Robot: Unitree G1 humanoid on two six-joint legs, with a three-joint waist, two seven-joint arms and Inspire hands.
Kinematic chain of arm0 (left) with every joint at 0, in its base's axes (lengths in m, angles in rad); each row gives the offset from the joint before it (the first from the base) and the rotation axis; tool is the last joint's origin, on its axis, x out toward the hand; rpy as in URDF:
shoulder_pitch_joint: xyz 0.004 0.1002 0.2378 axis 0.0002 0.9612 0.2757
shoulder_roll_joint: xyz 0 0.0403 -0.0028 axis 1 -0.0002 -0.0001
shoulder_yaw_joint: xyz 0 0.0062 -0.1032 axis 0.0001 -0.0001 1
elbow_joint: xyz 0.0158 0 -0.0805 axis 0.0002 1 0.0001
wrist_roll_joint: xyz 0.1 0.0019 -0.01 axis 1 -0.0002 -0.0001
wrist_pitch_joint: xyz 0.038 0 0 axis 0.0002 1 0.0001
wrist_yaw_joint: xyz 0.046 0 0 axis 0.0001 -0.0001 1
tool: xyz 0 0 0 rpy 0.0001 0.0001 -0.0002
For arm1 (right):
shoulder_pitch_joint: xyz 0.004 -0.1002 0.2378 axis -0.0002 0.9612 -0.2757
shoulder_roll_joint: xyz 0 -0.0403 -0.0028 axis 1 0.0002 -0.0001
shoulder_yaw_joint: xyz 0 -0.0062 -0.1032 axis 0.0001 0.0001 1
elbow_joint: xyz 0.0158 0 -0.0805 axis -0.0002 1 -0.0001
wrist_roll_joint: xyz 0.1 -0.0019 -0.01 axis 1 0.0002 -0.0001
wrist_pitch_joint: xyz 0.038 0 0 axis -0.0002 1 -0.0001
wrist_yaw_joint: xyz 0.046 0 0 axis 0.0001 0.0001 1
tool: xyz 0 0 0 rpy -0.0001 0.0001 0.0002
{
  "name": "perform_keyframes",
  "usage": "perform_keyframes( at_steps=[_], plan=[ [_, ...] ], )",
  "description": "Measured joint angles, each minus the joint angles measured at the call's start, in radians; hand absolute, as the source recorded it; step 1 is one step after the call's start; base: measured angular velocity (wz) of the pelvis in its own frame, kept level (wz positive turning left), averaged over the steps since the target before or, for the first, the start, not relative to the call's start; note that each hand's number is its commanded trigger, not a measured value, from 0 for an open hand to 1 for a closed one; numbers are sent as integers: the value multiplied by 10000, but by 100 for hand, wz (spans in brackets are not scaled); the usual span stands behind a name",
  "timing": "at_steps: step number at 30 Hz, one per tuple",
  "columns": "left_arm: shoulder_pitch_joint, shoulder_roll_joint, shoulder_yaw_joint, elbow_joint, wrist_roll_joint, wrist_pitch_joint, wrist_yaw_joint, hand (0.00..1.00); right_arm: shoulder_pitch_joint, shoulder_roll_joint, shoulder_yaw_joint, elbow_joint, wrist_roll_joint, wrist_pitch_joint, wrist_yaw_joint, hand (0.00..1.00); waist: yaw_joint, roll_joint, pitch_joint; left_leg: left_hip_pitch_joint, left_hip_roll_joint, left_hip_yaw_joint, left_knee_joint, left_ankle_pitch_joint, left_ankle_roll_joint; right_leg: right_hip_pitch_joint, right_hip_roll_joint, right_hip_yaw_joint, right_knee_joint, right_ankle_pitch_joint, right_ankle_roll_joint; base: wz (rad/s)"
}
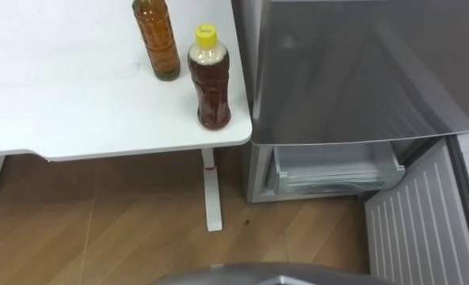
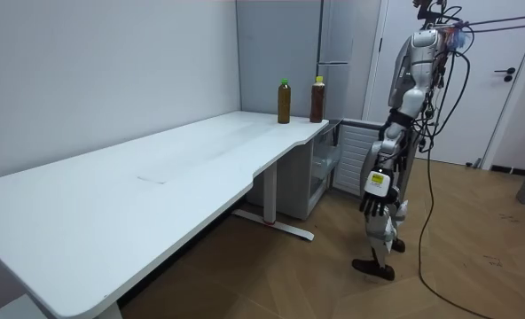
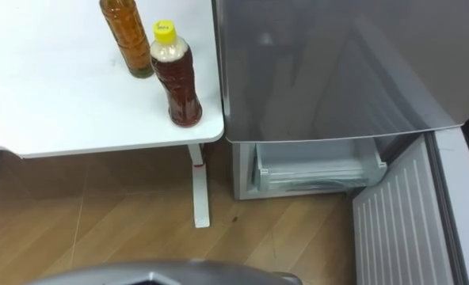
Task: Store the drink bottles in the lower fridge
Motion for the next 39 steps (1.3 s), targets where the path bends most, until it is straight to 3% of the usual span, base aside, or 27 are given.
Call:
perform_keyframes(
  at_steps=[7,12,16,22,26,31,33,35,39],
  plan=[
    [59,-3,403,-175,-1690,-163,832,0,-43,-18,-6,-26,45,-7,-119,0,45,32,-35,-109,0,-139,178,-77,7,33,6,-125,13,0,1,6],
    [73,-18,1838,-314,-2705,-393,1642,0,-81,-35,-420,16,30,-128,-262,0,66,8,-24,-139,-11,-221,225,-78,6,49,4,-188,17,3,0,3],
    [60,31,2453,-737,-3660,-738,2544,0,-84,-72,-557,24,106,-341,-310,0,104,29,-23,-121,-12,-229,166,-79,7,52,3,-164,17,2,0,0],
    [-16,36,2880,-2654,-5178,-1298,3831,0,33,-147,-582,24,58,-719,-364,0,289,177,-47,-122,-10,-266,158,-77,6,57,11,-181,43,6,-4,1],
    [-308,76,3165,-3950,-5646,-2089,5077,0,34,-353,-612,-6,56,-958,-360,0,297,264,-4,-138,-19,-334,151,-79,7,32,11,-184,59,6,-4,0],
    [-317,32,3153,-6232,-5685,-2568,6484,0,347,-394,-720,-453,40,-1138,-363,0,302,309,-21,-156,-26,-393,94,-74,-2,-5,33,-173,24,6,-4,0],
    [-318,32,3171,-7259,-5721,-2918,6961,0,394,-395,-820,-430,32,-1197,-350,0,305,333,-44,-121,-36,-400,99,-73,-1,10,26,-171,32,6,-4,0],
    [-328,40,3216,-7960,-5720,-3129,7252,0,436,-395,-820,-390,31,-1331,-328,0,317,383,-86,-115,-31,-404,141,-73,-1,-30,28,-168,39,9,-6,0],
    [-352,68,3380,-9171,-5432,-3623,7641,0,582,-369,-976,-407,44,-1610,-310,0,299,388,-84,-102,-32,-412,150,-73,0,-5,26,-168,38,17,-14,0]
  ],
)
